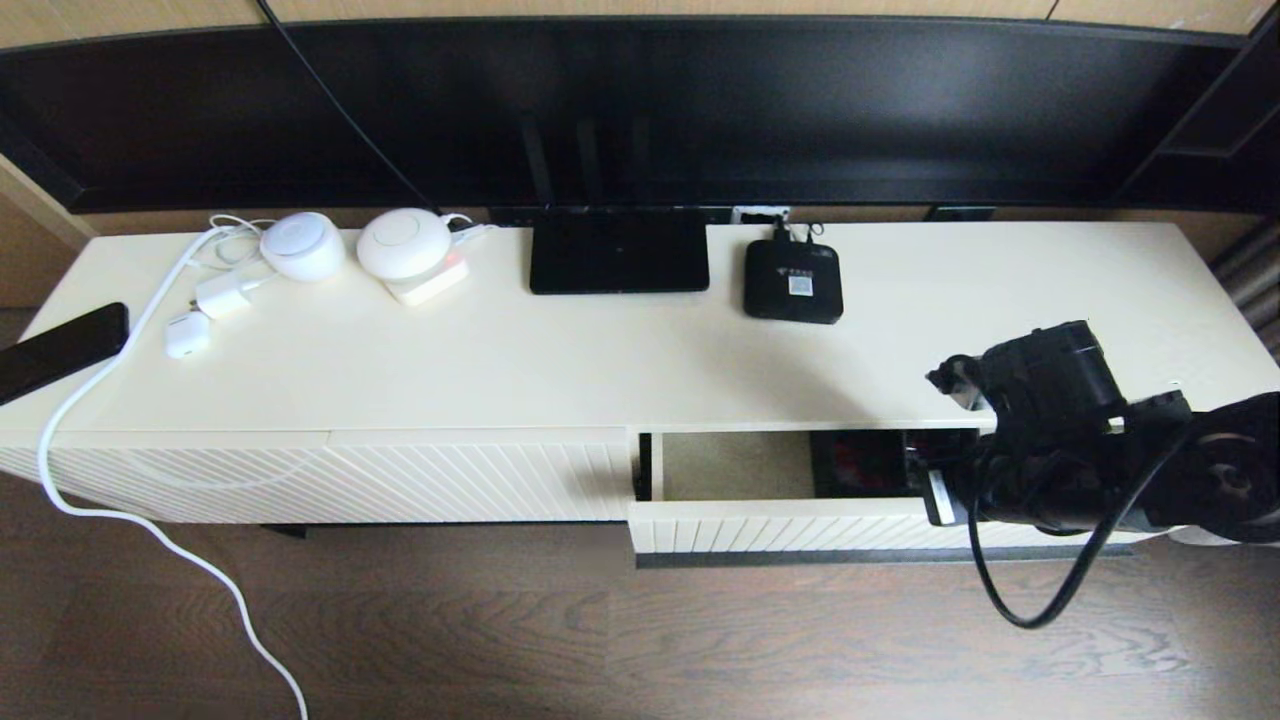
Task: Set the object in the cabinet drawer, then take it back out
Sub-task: Open the drawer
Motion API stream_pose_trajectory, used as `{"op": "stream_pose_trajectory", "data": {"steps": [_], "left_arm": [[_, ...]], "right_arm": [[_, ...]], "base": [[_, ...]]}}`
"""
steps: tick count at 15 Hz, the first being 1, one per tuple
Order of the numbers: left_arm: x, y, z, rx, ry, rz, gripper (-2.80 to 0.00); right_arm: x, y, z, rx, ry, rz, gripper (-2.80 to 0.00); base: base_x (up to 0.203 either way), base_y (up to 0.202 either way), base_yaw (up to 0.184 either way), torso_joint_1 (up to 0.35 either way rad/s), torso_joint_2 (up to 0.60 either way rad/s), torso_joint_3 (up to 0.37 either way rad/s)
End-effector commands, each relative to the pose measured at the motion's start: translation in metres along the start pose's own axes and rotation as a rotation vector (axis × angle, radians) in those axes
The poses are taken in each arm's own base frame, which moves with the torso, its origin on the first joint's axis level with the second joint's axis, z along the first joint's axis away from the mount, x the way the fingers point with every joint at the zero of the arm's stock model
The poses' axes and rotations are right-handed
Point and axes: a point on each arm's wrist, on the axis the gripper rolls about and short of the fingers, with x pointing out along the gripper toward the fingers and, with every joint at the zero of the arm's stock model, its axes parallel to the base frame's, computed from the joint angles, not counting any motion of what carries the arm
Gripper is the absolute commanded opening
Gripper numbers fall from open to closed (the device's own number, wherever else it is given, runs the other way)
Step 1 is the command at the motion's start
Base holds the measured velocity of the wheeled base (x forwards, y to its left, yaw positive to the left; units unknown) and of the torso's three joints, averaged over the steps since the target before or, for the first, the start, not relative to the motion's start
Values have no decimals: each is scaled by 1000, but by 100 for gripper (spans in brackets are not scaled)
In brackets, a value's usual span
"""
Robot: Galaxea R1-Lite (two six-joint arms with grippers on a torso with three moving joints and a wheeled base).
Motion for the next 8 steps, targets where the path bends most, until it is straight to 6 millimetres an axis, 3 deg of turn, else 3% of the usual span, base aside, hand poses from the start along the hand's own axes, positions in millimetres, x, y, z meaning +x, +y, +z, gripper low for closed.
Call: {"op": "stream_pose_trajectory", "data": {"steps": [1, 8], "left_arm": [[0, 0, 0, 1, 2, 0, -280], [0, 0, 0, 1, 2, 0, -280]], "right_arm": [[-10, 1, -9, -9, 15, 11, -280], [-7, 4, -72, -35, 205, 10, -280]], "base": [[0, 0, 0, 0, 0, 0], [0, 0, 0, 0, 0, 0]]}}
